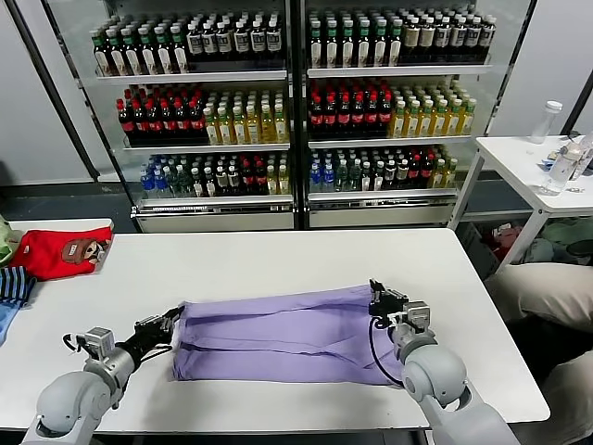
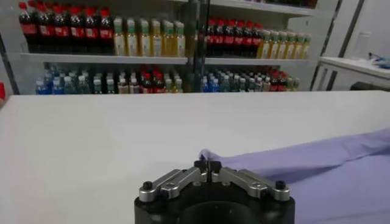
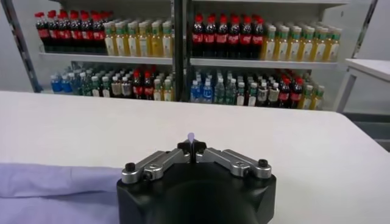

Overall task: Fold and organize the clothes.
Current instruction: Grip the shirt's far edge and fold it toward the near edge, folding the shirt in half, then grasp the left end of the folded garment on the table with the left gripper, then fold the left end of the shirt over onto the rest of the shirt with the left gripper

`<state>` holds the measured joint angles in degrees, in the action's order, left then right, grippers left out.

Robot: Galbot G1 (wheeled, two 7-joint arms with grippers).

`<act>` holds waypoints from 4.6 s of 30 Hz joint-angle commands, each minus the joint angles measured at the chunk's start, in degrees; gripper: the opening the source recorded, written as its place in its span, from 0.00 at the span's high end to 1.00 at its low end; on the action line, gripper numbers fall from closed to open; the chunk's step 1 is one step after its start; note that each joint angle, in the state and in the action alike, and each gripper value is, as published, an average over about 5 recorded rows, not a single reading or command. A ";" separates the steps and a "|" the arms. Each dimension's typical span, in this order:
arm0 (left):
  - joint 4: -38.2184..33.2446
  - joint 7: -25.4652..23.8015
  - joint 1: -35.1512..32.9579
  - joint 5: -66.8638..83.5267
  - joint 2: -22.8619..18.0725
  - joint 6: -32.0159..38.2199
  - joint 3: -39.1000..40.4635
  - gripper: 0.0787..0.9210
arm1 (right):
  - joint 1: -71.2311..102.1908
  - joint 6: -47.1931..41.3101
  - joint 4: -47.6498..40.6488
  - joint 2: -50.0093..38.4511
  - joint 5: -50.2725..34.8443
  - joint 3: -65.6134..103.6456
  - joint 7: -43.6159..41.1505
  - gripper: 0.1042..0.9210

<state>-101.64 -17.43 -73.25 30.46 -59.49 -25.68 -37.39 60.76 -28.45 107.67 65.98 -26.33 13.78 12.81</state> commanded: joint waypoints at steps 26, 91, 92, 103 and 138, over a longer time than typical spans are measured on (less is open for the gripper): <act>-14.54 19.51 -7.45 2.25 -3.42 -2.71 1.02 0.42 | 14.77 -4.65 16.62 -2.89 2.90 3.99 -0.05 0.34; -11.50 36.42 -7.91 -23.70 -4.09 -4.64 -7.03 0.99 | 14.39 -4.18 14.73 -1.77 8.37 2.60 -0.76 0.12; -10.77 35.58 -8.73 -24.22 -3.13 -4.17 -9.40 0.99 | 14.29 -4.17 14.85 -1.84 8.36 2.74 -0.76 0.12; -18.25 28.76 -11.42 -13.06 -1.47 -6.34 -10.45 0.99 | 13.12 -4.25 17.04 -1.69 8.63 3.93 -0.79 0.12; -9.70 29.57 8.30 -6.18 -21.55 -7.75 24.18 0.99 | 13.99 -4.61 17.44 -1.46 10.02 5.66 -0.93 0.12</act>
<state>-119.40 11.83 -70.27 24.84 -77.25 -33.31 -17.42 74.74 -33.01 125.11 64.42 -16.41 19.37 11.87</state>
